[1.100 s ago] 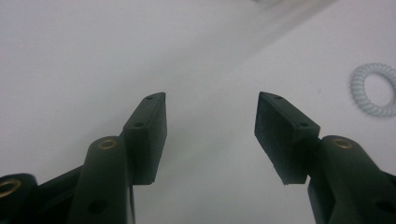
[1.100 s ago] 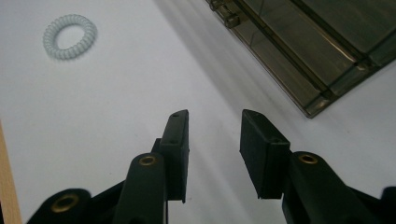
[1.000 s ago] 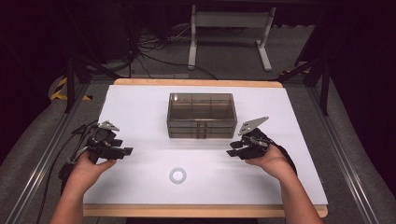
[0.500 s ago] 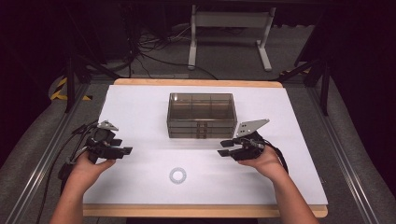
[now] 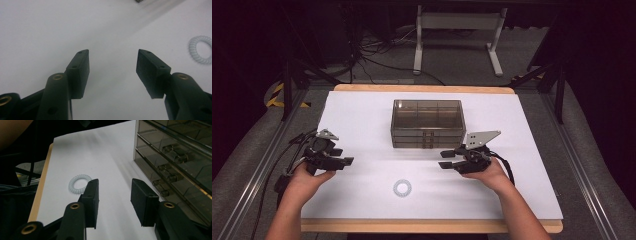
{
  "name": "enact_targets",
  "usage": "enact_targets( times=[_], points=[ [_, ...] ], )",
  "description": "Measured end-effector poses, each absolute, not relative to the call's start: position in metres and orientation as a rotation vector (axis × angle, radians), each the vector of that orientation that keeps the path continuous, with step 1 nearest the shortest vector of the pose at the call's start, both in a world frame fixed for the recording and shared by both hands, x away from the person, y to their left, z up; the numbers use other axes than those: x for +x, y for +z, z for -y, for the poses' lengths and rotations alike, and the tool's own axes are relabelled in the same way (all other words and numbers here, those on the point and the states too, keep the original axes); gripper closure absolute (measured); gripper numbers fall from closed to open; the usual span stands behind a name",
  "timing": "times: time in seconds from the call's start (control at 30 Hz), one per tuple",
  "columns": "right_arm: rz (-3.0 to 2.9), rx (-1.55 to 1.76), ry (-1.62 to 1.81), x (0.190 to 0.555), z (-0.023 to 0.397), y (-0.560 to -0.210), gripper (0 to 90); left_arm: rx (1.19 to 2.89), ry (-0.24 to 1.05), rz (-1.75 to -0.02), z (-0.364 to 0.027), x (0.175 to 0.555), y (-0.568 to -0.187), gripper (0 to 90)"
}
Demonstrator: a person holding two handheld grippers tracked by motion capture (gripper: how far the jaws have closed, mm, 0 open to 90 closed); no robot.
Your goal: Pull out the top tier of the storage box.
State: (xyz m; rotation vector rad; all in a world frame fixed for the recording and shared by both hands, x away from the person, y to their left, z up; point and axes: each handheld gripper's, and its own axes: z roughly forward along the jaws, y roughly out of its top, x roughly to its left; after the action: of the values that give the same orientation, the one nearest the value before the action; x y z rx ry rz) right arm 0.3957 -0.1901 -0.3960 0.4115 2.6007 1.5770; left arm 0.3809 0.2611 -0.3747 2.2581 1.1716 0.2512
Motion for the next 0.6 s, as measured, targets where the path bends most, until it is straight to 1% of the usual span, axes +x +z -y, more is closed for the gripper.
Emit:
enact_targets(
  times=[0.27, 0.6],
  points=[
    [-2.56, 0.315, 1.629, 0.397, 0.184, -0.4, 59.0, 2.261, 0.253, -1.17, -0.261, 0.381, -0.375, 44.7],
    [-2.487, 0.154, 1.606, 0.392, 0.179, -0.402, 59.7, 2.254, 0.253, -1.177, -0.262, 0.381, -0.375, 44.7]
  ],
)
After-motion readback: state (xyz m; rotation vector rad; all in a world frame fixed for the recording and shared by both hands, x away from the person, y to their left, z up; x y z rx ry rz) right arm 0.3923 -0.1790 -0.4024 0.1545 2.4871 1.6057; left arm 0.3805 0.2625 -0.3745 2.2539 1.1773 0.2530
